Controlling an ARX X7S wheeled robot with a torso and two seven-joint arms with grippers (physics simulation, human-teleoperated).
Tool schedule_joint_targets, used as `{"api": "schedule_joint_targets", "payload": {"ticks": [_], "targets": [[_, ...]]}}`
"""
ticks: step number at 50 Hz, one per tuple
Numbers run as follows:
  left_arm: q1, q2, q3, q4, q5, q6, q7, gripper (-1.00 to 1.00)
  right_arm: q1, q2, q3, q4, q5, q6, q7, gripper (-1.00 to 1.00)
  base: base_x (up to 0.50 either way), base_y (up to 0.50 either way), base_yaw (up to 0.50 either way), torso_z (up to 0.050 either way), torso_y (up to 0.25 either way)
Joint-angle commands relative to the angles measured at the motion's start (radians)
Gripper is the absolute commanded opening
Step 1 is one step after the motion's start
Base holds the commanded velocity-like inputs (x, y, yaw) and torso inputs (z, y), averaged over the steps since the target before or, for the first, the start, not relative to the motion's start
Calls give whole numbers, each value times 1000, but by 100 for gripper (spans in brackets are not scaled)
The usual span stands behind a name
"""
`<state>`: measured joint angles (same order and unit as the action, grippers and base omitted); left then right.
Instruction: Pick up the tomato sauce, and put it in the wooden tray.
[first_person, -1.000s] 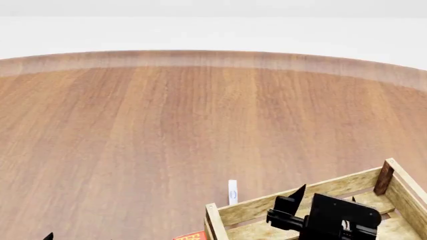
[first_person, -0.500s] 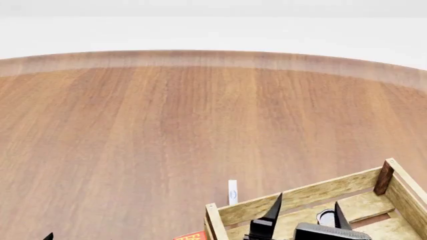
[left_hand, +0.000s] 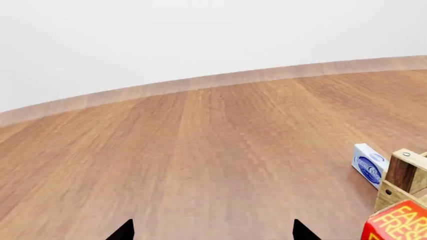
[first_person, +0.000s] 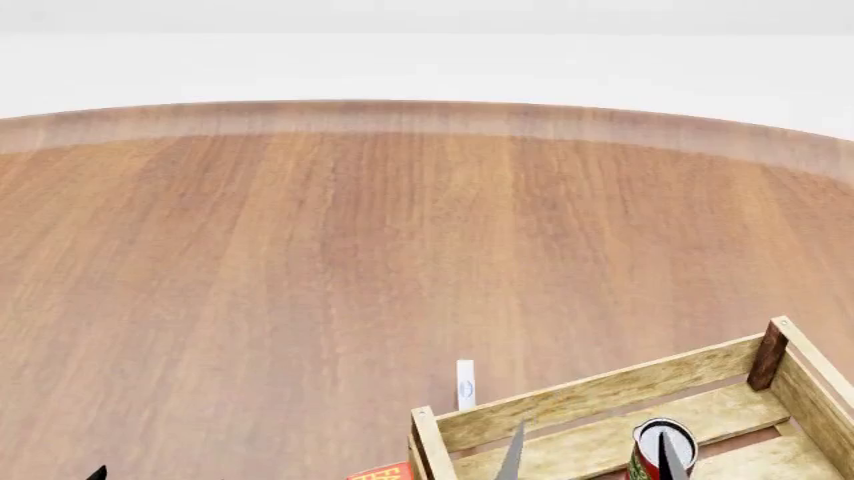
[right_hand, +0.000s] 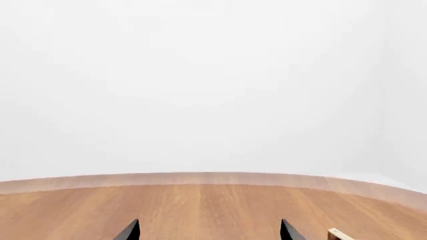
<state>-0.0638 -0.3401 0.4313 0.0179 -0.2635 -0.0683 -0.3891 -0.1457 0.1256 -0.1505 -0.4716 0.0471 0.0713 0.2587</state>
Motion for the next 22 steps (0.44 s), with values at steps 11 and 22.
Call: {"api": "schedule_joint_targets", "payload": {"ticks": [11,22], "targets": [[1,17,-20,-12,-11,45,17,100,-322,56,-100,-347,-139,-193,8,100,0,0,0,0,0],[-2,15,-19,-13,-15,46,17,100,-390,78,-135,-372,-187,-272,23,100,0,0,0,0,0]]}}
